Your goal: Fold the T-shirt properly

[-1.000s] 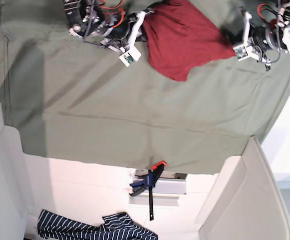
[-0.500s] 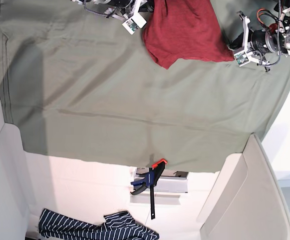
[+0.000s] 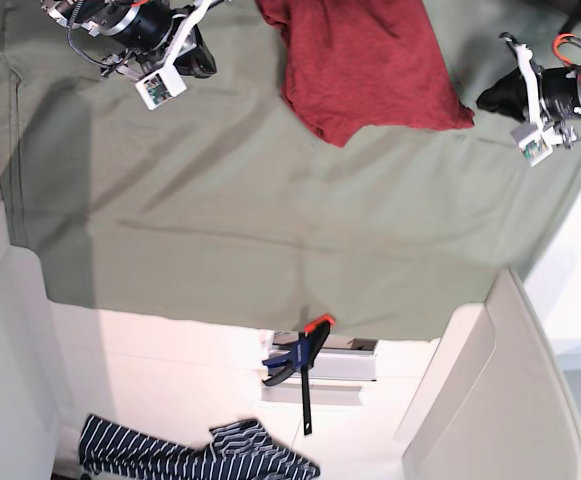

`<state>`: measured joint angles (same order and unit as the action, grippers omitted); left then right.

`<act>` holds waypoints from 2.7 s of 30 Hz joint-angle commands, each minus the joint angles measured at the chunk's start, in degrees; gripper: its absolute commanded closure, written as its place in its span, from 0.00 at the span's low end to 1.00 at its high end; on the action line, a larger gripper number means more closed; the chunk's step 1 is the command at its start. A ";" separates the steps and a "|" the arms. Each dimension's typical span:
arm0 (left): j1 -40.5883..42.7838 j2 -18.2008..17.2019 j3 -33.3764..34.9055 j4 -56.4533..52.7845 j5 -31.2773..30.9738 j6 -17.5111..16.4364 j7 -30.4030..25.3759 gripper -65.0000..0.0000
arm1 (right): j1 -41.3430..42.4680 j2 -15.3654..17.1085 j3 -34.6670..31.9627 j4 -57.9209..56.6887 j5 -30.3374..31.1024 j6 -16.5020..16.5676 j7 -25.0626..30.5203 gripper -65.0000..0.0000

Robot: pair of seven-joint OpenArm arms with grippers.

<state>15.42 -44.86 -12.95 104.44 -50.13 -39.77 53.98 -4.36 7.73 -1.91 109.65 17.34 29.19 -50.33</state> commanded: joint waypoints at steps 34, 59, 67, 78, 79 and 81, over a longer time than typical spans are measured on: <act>49.64 9.46 -17.81 12.24 6.64 -0.23 -4.11 1.00 | -53.90 13.33 25.73 13.09 18.25 0.15 -5.09 1.00; 18.38 17.70 17.86 -31.34 26.45 -0.23 -18.95 1.00 | -34.56 13.31 13.73 -30.82 11.50 -2.45 -1.29 1.00; 10.93 20.46 17.86 -40.39 30.67 -0.23 -25.73 1.00 | -19.52 12.87 6.86 -52.26 8.07 -3.78 2.29 1.00; 3.28 23.85 17.86 -54.84 35.23 -0.23 -35.85 1.00 | -9.62 4.52 6.36 -64.22 -0.83 -5.49 10.43 1.00; 2.64 23.98 17.86 -55.49 35.21 -0.23 -36.06 1.00 | -9.31 3.58 6.34 -64.24 -1.99 -5.70 11.17 1.00; 1.55 24.24 17.86 -56.46 35.19 -0.23 -36.24 1.00 | -9.31 1.75 6.34 -64.22 -5.05 -6.67 12.90 1.00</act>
<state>17.04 -20.01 5.08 47.64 -14.57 -39.42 18.31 -13.47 9.10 4.36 45.10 12.05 22.59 -37.01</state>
